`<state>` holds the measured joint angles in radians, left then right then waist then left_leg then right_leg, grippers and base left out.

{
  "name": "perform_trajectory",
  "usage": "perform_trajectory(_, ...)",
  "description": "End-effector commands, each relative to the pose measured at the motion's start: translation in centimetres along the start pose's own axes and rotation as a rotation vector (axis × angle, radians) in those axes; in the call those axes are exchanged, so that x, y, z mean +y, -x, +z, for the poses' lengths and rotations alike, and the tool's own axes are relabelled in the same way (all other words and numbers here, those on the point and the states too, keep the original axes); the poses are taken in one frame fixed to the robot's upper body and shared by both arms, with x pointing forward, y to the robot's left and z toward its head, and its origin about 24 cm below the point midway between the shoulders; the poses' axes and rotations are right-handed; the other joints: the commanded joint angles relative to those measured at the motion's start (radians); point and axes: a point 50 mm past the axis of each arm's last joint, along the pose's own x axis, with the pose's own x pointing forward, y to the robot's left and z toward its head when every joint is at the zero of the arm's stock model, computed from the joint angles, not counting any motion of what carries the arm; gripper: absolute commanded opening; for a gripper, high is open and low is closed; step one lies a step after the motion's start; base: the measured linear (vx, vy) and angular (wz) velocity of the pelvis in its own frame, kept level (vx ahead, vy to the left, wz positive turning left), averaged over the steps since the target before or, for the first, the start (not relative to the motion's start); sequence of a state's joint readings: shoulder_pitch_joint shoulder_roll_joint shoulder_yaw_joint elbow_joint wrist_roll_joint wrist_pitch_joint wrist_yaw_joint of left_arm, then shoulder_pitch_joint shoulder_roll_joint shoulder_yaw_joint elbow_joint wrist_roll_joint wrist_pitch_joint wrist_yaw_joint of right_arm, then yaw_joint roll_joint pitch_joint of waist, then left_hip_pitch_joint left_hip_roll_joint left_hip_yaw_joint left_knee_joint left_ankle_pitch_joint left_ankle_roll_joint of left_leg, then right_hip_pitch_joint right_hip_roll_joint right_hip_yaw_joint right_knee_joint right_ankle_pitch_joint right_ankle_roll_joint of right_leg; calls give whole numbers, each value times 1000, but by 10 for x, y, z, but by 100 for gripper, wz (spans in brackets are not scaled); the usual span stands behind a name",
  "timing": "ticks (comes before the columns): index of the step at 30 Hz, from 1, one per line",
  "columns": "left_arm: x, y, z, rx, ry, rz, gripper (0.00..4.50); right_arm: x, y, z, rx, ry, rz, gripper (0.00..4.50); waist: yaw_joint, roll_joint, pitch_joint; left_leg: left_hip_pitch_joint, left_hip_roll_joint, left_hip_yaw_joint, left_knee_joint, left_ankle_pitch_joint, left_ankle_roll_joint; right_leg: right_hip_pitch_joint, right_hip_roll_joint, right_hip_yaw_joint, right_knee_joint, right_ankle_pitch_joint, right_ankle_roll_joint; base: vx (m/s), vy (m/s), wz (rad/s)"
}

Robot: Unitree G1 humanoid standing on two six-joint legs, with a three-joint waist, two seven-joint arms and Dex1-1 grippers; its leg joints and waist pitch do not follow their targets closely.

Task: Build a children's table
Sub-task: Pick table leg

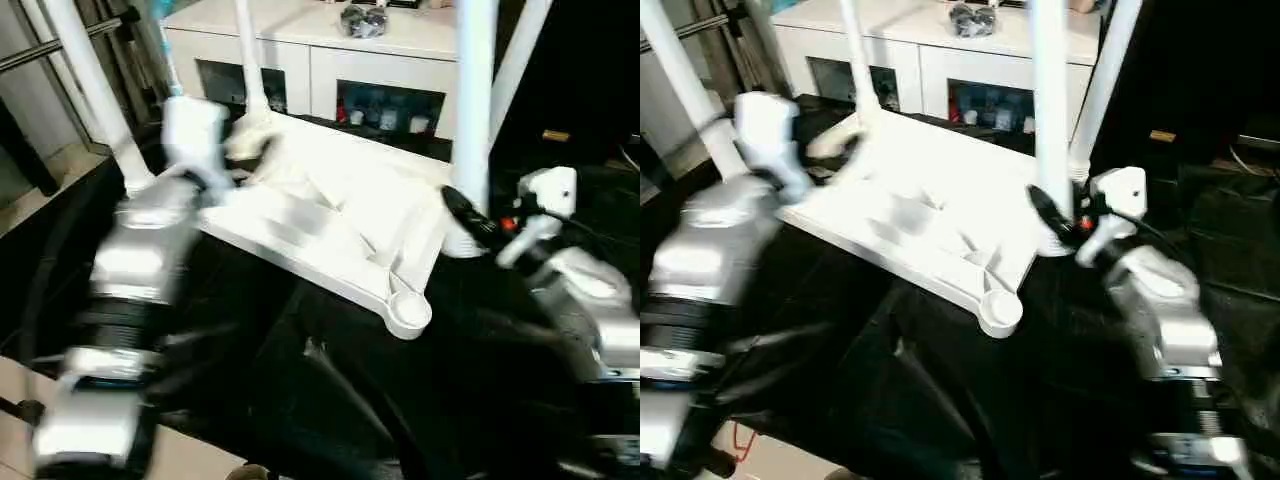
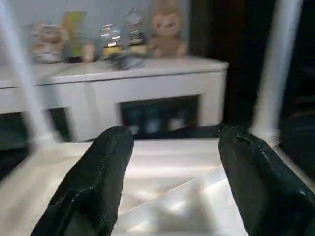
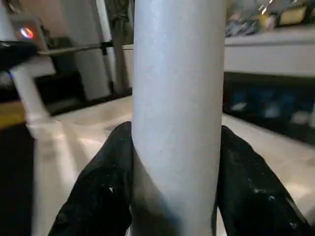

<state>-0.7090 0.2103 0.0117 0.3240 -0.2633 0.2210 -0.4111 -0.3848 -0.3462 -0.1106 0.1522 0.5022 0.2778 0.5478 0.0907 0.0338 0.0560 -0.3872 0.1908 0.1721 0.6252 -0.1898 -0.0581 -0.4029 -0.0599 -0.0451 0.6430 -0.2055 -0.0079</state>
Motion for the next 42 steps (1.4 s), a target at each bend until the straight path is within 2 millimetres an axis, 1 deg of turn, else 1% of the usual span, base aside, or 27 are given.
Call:
perform_trajectory(1, -17, -7, 5, -32, 55, -43, 324, 8, 0, 5, 24, -93, 39, 186, 2, -16, -74, 10, 28, -9, -71, -119, 42, 56, -68, 40, -80, -84, -220, 0, 0, 0)
perform_trajectory(2, -18, -7, 5, -33, 58, -45, 324, 8, 0, 4, 29, -97, 42, 186, 1, -16, -73, 10, 26, -8, -71, -110, 43, 60, -65, 41, -80, -78, -220, 0, 0, 0)
perform_trajectory(3, -27, -12, 7, -49, 91, -61, 324, 11, -1, 3, 54, -131, 49, 186, 3, -15, -74, 10, 27, -9, -70, -104, 44, 59, -68, 41, -81, -79, -218, 0, 0, 0)
perform_trajectory(5, -32, -15, 8, -56, 114, -69, 324, 12, -3, 3, 60, -156, 41, 186, 3, -18, -74, 7, 25, -8, -70, -103, 40, 59, -69, 41, -84, -98, -211, 0, 0, 0)
perform_trajectory(6, -38, -17, 9, -61, 132, -84, 324, 14, -4, 4, 53, -192, 42, 186, 3, -18, -74, 7, 24, -8, -70, -102, 39, 59, -69, 41, -85, -105, -208, 0, 0, 0)
perform_trajectory(9, -45, -19, 11, -67, 155, -107, 324, 16, -6, 5, 55, -242, 53, 186, 2, -19, -72, 8, 24, -8, -71, -107, 32, 57, -68, 41, -90, -140, -191, 0, 0, 0)
perform_trajectory(10, -52, -23, 15, -79, 213, -141, 324, 22, -6, 7, 85, -259, 88, 186, 3, -19, -72, 9, 24, -8, -71, -100, 31, 57, -67, 41, -90, -135, -190, 0, 0, 0)
perform_trajectory(11, -53, -23, 15, -80, 217, -143, 324, 22, -6, 7, 87, -260, 91, 186, 5, -19, -73, 8, 25, -8, -71, -92, 31, 58, -66, 40, -88, -121, -193, 0, 0, 0)
perform_trajectory(12, -59, -25, 18, -86, 290, -184, 324, 30, -4, 10, 123, -267, 153, 186, 5, -20, -73, 8, 26, -8, -72, -88, 32, 58, -66, 41, -87, -113, -194, 0, 0, 0)
perform_trajectory(14, -62, -26, 20, -87, 324, -207, 324, 33, -2, 11, 136, -268, 189, 186, 8, -20, -74, 8, 26, -8, -70, -72, 37, 60, -68, 41, -83, -86, -202, 0, 0, 0)
perform_trajectory(15, -67, -26, 20, -78, 377, -255, 324, 37, 0, 12, 153, -256, 228, 186, 8, -23, -73, 8, 26, -7, -70, -74, 42, 58, -67, 41, -86, -86, -201, 0, 0, 0)
perform_trajectory(16, -69, -26, 20, -70, 397, -278, 324, 39, 1, 13, 159, -247, 240, 186, 10, -22, -74, 9, 26, -7, -69, -71, 44, 60, -69, 40, -85, -87, -202, 0, 0, 0)
perform_trajectory(18, -71, -26, 20, -66, 413, -303, 324, 40, 2, 13, 172, -248, 256, 186, 12, -25, -72, 7, 24, -6, -70, -69, 45, 59, -69, 41, -87, -97, -197, 0, 0, 0)
perform_trajectory(19, -78, -25, 18, -43, 450, -357, 324, 45, 5, 13, 190, -244, 313, 186, 11, -25, -71, 7, 24, -6, -70, -70, 45, 59, -69, 41, -88, -108, -193, 0, 0, 0)
perform_trajectory(21, -83, -24, 15, -11, 470, -388, 324, 50, 8, 14, 199, -239, 370, 186, 15, -23, -71, 7, 26, -6, -70, -70, 45, 60, -70, 42, -90, -114, -190, 0, 0, 0)
perform_trajectory(23, -87, -23, 14, 1, 490, -413, 324, 52, 9, 15, 209, -234, 385, 186, 16, -25, -72, 6, 26, -7, -70, -67, 44, 60, -69, 40, -90, -119, -187, 0, 0, 0)
perform_trajectory(24, -89, -22, 15, -1, 510, -431, 324, 52, 9, 15, 213, -223, 384, 186, 16, -23, -72, 6, 26, -8, -71, -65, 43, 60, -69, 40, -90, -119, -187, 0, 0, 0)
perform_trajectory(26, -96, -19, 20, -6, 577, -493, 324, 54, 9, 14, 217, -194, 396, 186, 16, -25, -72, 7, 28, -7, -70, -64, 40, 60, -71, 41, -87, -108, -195, 0, 0, 0)
perform_trajectory(28, -98, -19, 20, 0, 571, -502, 324, 56, 9, 14, 216, -187, 404, 186, 17, -25, -71, 7, 28, -7, -71, -63, 44, 58, -69, 41, -89, -106, -198, 0, 0, 0)
perform_trajectory(30, -98, -19, 19, 8, 551, -500, 324, 57, 10, 14, 220, -183, 413, 186, 18, -25, -70, 7, 27, -7, -71, -71, 44, 59, -70, 41, -92, -123, -186, 0, 0, 0)
perform_trajectory(33, -99, -18, 18, 18, 557, -510, 324, 61, 11, 15, 227, -167, 430, 186, 19, -24, -69, 7, 26, -7, -72, -78, 34, 59, -69, 41, -96, -152, -168, 0, 0, 0)
perform_trajectory(35, -100, -17, 18, 21, 563, -521, 288, 62, 11, 15, 225, -164, 435, 186, 20, -24, -70, 7, 27, -8, -72, -76, 32, 59, -69, 41, -95, -152, -162, 0, 0, 0)
perform_trajectory(36, -100, -17, 19, 20, 568, -522, 288, 62, 11, 16, 223, -161, 434, 186, 21, -24, -71, 7, 27, -8, -72, -74, 31, 59, -69, 41, -95, -147, -162, 0, 0, 0)
perform_trajectory(37, -100, -16, 20, 17, 575, -521, 285, 62, 11, 17, 219, -158, 432, 186, 22, -21, -71, 7, 28, -9, -73, -71, 30, 58, -70, 41, -93, -138, -165, 0, 0, 0)
perform_trajectory(38, -100, -16, 21, 15, 579, -517, 273, 62, 11, 17, 218, -156, 432, 186, 21, -23, -71, 8, 29, -9, -73, -71, 29, 58, -69, 41, -92, -131, -170, 0, 0, 0)
perform_trajectory(40, -99, -16, 22, 15, 578, -508, 246, 63, 12, 17, 219, -149, 431, 186, 22, -23, -71, 7, 28, -8, -72, -66, 31, 58, -69, 41, -91, -118, -175, 0, 0, 0)
perform_trajectory(42, -97, -16, 21, 17, 579, -489, 236, 64, 12, 16, 219, -148, 430, 186, 22, -24, -70, 7, 27, -8, -72, -72, 32, 58, -69, 41, -93, -129, -172, 0, 0, 0)
